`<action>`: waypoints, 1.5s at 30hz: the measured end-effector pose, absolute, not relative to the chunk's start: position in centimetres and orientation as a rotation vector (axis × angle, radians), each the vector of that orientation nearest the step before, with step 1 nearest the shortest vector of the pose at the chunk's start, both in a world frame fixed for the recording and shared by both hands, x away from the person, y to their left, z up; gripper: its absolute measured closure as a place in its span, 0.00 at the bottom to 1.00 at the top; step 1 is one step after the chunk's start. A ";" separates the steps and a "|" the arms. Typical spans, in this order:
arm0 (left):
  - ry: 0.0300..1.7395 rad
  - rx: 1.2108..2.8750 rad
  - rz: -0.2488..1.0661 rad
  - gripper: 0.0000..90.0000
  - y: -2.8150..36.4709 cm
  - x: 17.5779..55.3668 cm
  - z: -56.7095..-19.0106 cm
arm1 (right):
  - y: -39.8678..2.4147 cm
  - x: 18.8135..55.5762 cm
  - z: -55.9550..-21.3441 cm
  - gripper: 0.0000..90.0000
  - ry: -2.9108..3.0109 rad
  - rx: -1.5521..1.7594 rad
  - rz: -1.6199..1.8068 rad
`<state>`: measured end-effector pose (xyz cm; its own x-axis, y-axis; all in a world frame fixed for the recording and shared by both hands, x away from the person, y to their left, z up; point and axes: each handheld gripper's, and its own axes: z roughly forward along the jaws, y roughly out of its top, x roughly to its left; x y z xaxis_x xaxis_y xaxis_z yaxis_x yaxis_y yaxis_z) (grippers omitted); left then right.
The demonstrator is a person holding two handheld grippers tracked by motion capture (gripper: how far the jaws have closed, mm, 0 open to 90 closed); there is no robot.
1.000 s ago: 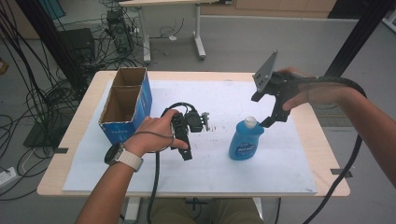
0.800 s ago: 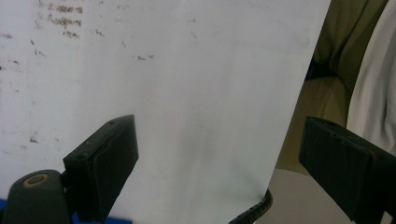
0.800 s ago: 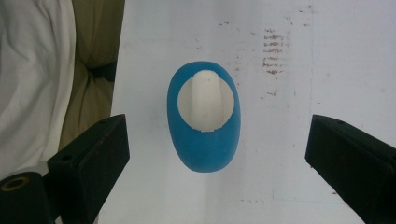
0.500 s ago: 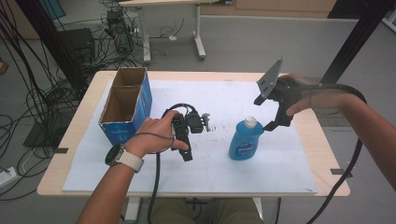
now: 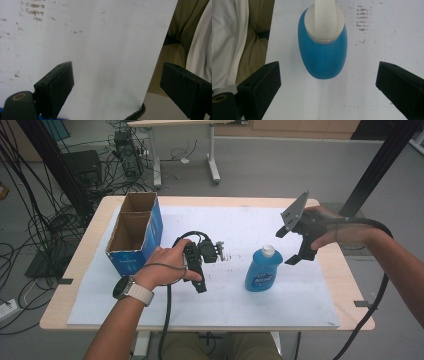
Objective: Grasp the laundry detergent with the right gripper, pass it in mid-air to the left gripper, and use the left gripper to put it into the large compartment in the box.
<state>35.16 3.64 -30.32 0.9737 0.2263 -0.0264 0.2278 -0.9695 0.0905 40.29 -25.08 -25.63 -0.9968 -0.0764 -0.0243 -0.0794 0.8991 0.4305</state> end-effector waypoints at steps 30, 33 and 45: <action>0.375 3.014 -0.025 0.14 3.6 35.2 -30.8 | -25.7 40.9 -28.9 0.06 3.054 -0.153 0.783; 0.377 3.015 -0.026 0.14 3.6 35.2 -30.8 | -25.6 41.0 -29.3 0.06 3.059 -0.157 0.789; 0.385 3.011 -0.025 0.14 3.6 35.1 -30.8 | -25.6 41.0 -30.2 0.07 3.058 -0.168 0.833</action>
